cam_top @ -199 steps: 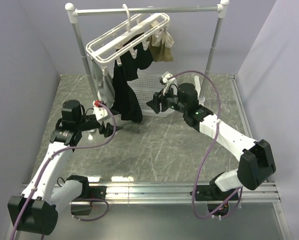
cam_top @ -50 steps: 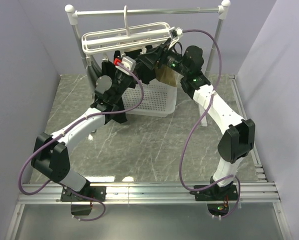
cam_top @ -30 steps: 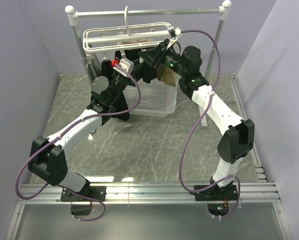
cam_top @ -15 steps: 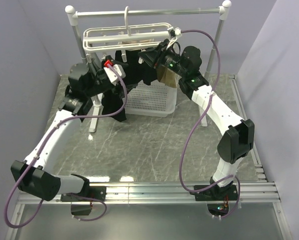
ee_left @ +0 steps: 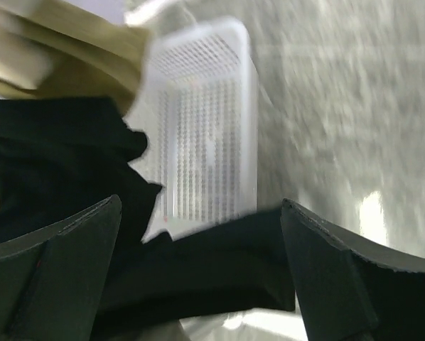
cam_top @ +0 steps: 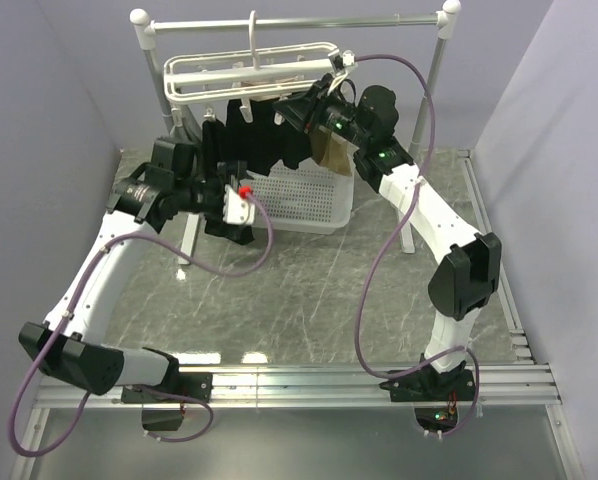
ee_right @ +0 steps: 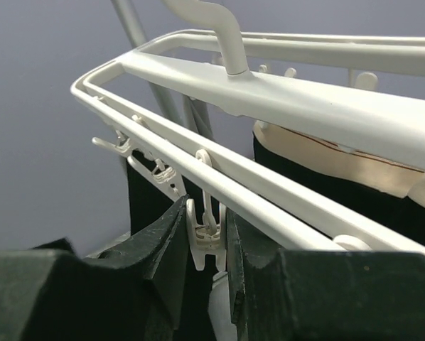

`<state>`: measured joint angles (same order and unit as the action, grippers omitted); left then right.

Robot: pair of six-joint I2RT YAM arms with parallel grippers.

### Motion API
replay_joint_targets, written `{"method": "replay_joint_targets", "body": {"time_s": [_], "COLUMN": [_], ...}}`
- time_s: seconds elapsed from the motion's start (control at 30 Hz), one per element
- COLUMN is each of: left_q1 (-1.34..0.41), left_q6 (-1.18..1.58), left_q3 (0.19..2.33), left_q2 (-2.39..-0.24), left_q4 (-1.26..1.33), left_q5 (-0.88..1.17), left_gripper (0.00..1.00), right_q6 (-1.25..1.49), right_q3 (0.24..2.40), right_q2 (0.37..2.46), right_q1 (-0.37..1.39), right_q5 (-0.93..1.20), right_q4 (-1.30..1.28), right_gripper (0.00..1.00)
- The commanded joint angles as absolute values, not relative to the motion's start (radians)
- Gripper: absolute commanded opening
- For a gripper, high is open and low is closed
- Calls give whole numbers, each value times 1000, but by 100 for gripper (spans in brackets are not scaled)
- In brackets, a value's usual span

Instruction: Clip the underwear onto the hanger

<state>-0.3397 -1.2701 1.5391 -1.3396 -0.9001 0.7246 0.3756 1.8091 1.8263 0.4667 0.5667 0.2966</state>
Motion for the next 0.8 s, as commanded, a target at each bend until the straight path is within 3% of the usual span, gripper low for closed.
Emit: {"method": "replay_joint_targets", "body": {"time_s": [0.0,0.77], "left_q1": [-337,-196], "left_q6": [-1554,-1874], "left_q3": [1436,1056], "left_q2": [-1240,-1077], "left_q4": [-948,-654], "left_q5": [666,557], "left_gripper": [99,99], "right_q6": [324,202], "right_q3": [1882,2005], "right_q2": [1856,1953], "right_q1": [451,437], "right_q5": [565,525], "right_q4": [279,247], "right_gripper": [0,0]}}
